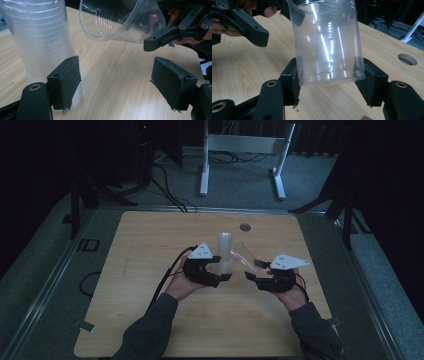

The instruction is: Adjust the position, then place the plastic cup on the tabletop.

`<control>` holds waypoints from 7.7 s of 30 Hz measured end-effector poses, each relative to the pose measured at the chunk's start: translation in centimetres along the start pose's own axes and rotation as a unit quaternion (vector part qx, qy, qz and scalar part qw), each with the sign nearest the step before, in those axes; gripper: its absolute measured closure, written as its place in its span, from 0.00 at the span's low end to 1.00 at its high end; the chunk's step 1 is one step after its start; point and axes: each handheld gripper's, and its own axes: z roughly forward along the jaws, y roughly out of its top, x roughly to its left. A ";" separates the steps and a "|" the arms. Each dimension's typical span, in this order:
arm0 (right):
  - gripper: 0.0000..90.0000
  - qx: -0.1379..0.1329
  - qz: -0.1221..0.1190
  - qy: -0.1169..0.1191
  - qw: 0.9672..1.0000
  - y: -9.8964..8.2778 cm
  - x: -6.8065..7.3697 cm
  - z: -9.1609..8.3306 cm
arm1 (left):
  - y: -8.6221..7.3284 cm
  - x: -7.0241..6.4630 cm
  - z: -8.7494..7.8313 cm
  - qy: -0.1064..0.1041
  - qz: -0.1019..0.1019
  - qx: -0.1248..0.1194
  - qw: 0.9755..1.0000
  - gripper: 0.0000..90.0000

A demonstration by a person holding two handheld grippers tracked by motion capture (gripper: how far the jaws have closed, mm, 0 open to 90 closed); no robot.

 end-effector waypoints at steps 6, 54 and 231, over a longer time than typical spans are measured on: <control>0.47 -0.008 0.005 0.000 1.000 0.1 -0.1 -0.1 | 0.0 -0.1 0.2 -0.003 0.001 -0.001 1.000 0.25; 0.47 -0.051 0.010 0.006 0.999 0.5 0.7 0.3 | 0.9 -0.1 1.4 -0.046 -0.080 -0.074 0.993 0.19; 0.26 -0.004 0.032 0.013 0.999 -0.9 0.9 0.5 | 1.2 -3.2 0.5 0.092 -0.023 -0.133 0.987 0.30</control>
